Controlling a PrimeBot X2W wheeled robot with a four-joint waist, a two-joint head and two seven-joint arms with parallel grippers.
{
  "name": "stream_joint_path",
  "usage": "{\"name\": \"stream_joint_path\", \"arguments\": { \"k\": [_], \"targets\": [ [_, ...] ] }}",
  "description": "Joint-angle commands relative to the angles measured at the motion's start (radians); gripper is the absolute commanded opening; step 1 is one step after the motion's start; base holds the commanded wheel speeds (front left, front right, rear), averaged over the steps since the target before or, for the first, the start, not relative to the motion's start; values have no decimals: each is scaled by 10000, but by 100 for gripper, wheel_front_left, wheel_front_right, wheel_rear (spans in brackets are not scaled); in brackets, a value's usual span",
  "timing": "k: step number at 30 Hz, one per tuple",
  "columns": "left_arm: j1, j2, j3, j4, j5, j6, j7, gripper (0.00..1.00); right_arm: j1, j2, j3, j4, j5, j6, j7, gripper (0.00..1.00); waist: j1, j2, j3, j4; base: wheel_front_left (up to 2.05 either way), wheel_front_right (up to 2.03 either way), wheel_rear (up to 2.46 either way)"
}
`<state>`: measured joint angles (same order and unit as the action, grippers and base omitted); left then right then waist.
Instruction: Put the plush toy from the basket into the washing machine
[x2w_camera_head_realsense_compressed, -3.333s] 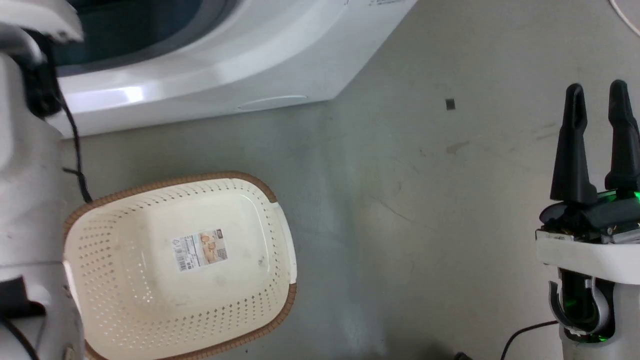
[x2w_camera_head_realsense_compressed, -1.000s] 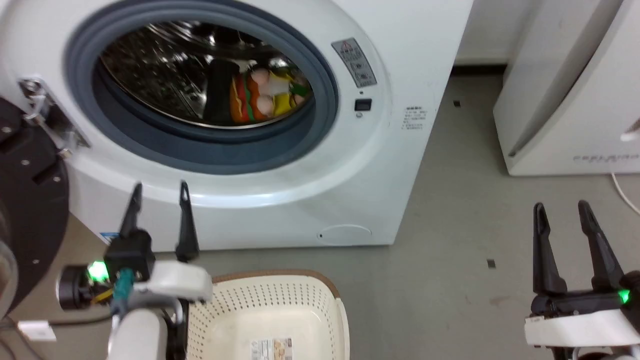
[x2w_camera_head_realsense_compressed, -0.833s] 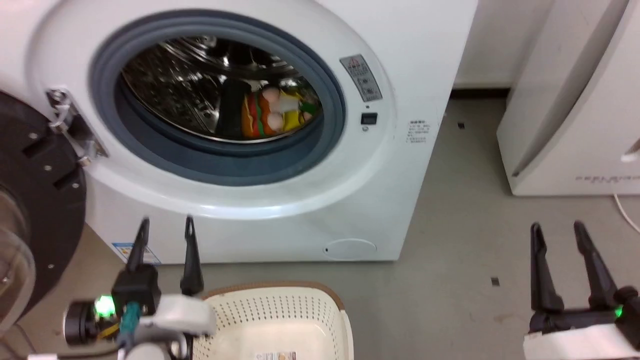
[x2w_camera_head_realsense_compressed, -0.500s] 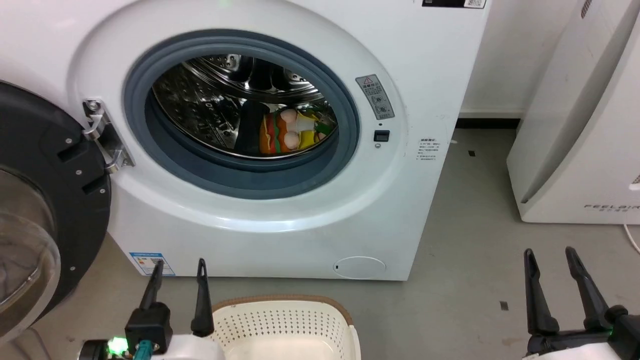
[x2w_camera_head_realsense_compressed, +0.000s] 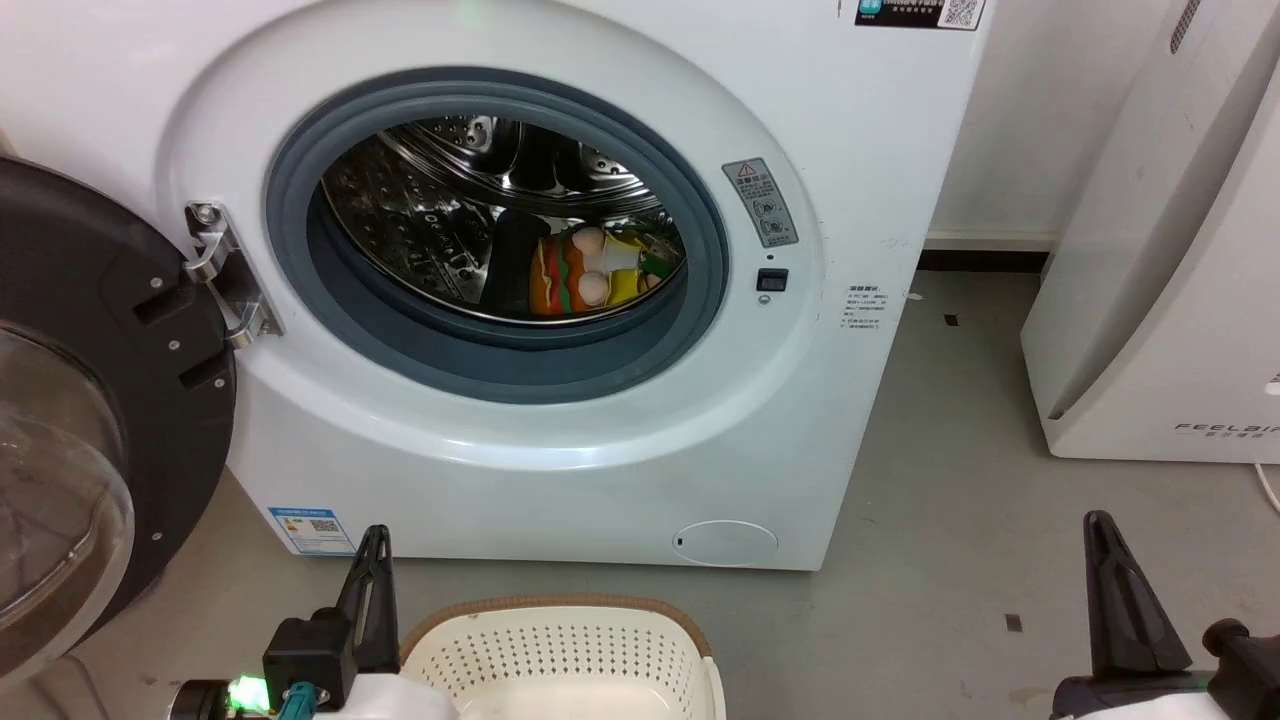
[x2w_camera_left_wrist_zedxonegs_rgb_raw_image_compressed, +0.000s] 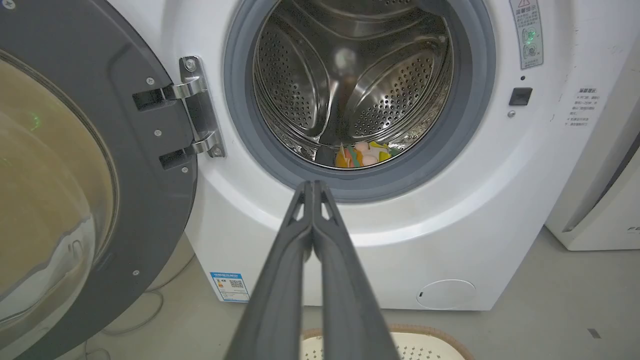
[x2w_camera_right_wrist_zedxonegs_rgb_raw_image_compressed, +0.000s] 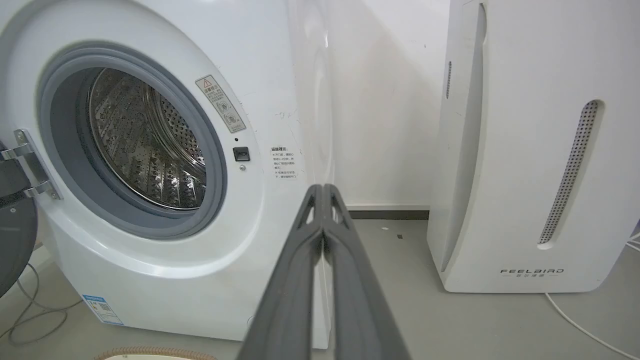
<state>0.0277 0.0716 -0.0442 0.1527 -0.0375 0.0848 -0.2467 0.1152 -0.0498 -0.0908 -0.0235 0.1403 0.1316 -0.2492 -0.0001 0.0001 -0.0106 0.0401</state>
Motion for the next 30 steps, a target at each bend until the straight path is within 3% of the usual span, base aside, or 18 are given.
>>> {"name": "stream_joint_path", "arguments": {
  "k": [1,30],
  "targets": [
    [-15,-13,30,-75,21,-41,49,0,-56,0,37,13,-75,-1,63,0,1,-1,3,-8,0,0,0],
    [-79,-63,131,-432,108,-239,642,0,-325,-1,251,67,-401,-3,659,0,1,-1,29,-105,0,0,0]
  ]
}}
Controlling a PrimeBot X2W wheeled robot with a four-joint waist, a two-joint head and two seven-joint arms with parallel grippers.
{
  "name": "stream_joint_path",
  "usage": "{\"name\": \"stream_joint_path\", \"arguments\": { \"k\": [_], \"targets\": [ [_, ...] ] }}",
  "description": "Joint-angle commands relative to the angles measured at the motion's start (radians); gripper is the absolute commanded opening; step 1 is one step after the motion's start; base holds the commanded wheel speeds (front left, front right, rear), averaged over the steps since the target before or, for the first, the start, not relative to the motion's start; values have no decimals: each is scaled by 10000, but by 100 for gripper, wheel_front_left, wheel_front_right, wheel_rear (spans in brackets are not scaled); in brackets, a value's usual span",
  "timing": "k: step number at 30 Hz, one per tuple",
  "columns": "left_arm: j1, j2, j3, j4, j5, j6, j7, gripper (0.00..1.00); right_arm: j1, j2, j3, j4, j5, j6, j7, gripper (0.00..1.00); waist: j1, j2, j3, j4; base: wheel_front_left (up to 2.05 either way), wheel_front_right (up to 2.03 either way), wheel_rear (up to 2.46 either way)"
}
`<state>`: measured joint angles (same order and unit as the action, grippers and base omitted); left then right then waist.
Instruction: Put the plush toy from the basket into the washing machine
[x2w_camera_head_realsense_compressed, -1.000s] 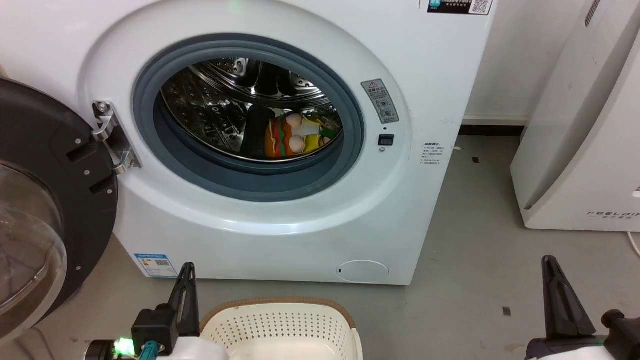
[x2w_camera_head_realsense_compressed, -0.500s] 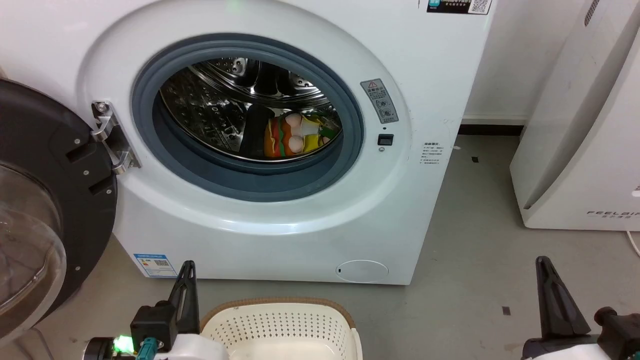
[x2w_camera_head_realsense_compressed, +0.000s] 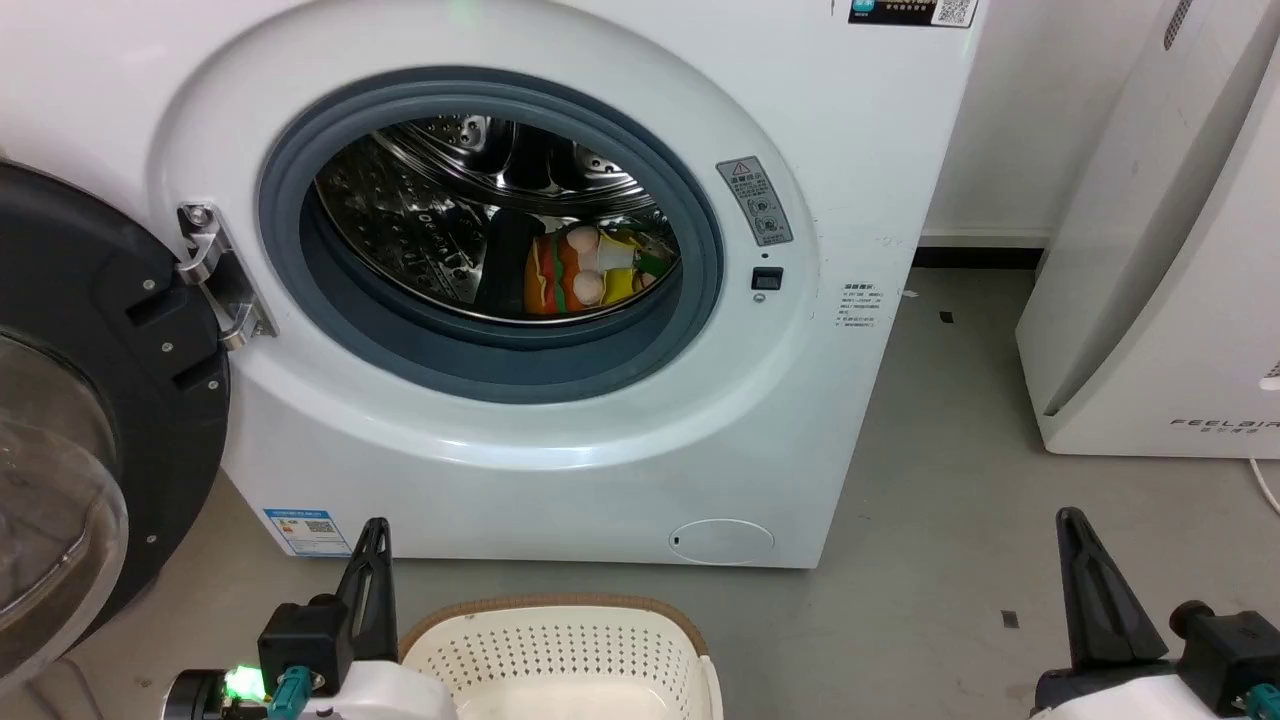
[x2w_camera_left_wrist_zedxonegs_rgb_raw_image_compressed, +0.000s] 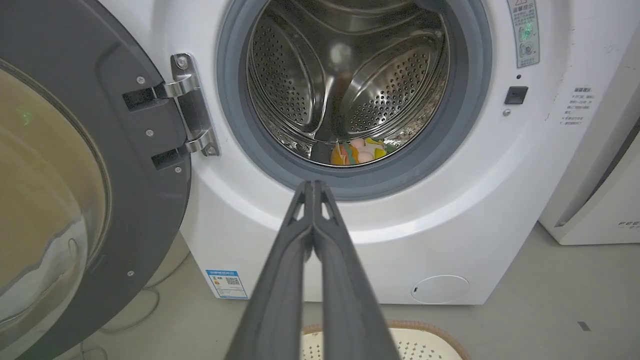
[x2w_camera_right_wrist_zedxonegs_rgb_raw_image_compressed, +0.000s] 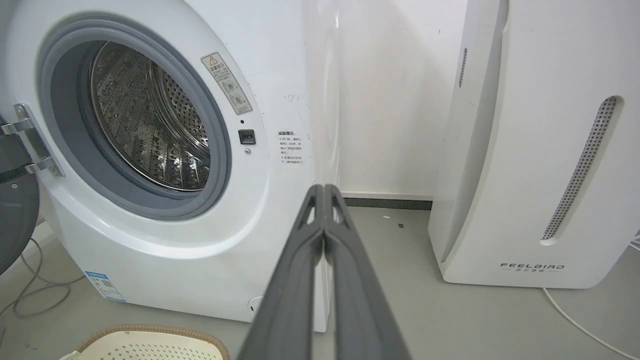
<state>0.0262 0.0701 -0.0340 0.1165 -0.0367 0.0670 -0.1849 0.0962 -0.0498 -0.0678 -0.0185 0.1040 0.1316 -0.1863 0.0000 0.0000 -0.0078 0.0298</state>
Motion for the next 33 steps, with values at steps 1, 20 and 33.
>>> {"name": "stream_joint_path", "arguments": {
  "k": [1,20,33],
  "targets": [
    [-67,-49,33,-81,103,-68,45,0,-145,-1,28,19,-50,-3,51,0,0,0,1,-4,0,0,0],
    [-109,-81,99,-315,160,-198,434,0,-321,-2,168,55,-264,-4,441,0,0,0,18,-67,0,0,0],
    [-138,-103,144,-474,199,-286,699,0,-441,-2,264,79,-409,-5,707,0,0,0,29,-110,0,0,0]
  ]
}}
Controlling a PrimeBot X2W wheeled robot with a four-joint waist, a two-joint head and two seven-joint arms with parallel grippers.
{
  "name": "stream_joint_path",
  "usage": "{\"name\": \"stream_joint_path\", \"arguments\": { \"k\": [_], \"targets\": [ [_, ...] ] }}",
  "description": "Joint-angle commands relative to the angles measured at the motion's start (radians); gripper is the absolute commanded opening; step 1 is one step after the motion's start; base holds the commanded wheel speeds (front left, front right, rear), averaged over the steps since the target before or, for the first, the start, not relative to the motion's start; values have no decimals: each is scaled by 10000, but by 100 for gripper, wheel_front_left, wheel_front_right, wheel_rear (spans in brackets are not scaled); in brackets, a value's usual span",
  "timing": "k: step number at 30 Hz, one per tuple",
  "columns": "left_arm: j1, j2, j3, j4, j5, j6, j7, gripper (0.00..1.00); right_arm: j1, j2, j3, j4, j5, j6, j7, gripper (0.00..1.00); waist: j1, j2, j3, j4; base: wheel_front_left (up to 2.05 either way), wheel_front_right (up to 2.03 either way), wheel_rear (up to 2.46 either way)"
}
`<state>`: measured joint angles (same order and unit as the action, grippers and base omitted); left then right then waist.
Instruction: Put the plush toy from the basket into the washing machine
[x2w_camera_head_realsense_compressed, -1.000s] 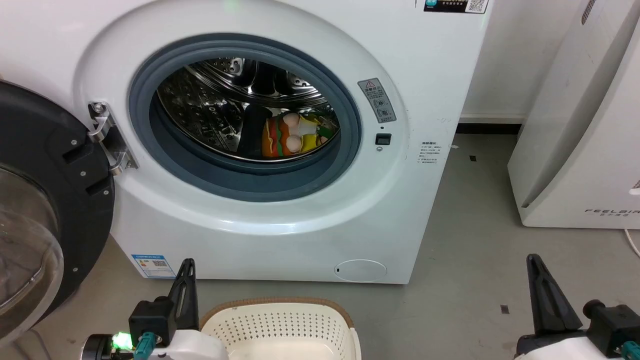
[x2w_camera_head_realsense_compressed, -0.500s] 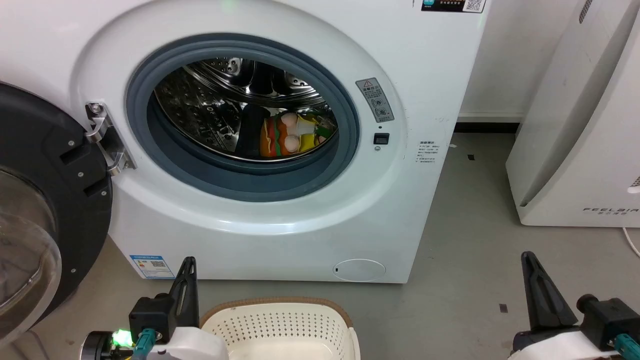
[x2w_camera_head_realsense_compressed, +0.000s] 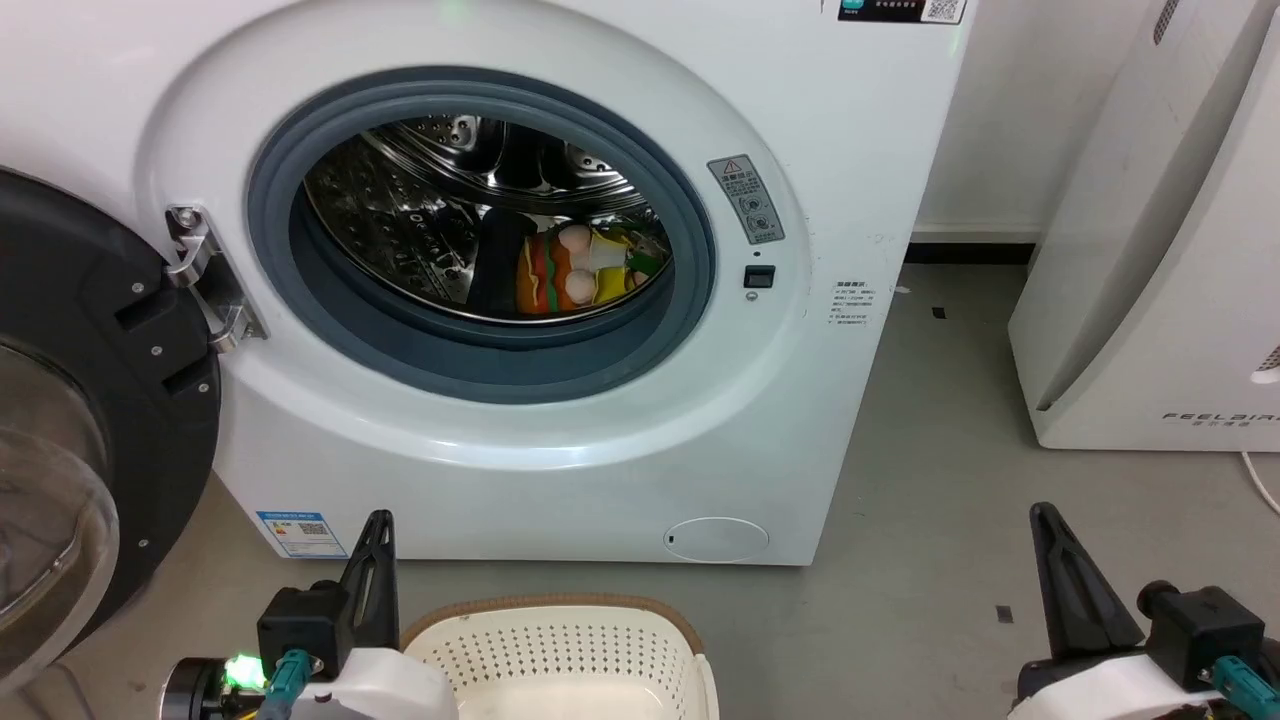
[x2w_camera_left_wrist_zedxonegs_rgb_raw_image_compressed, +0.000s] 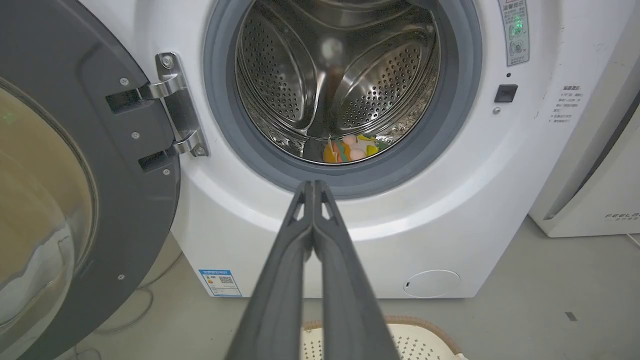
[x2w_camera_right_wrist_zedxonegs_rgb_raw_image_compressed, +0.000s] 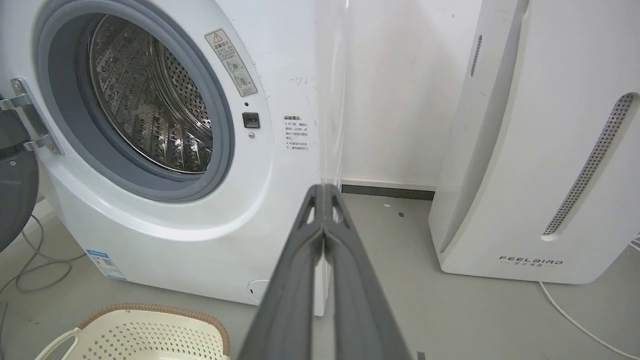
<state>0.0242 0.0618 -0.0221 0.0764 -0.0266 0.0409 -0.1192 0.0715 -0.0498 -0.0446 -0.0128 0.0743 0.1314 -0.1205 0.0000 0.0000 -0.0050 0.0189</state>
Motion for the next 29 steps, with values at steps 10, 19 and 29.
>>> {"name": "stream_joint_path", "arguments": {
  "k": [10,19,29],
  "targets": [
    [-140,-38,60,-196,127,-94,246,0,-286,-3,105,41,-224,-4,255,0,0,0,9,-35,0,0,0],
    [-160,-53,92,-307,154,-155,430,0,-370,-3,172,58,-325,-5,440,0,0,0,17,-65,0,0,0],
    [-180,-68,123,-417,181,-217,614,0,-453,-3,238,74,-426,-5,625,0,0,0,25,-95,0,0,0]
  ]
}}
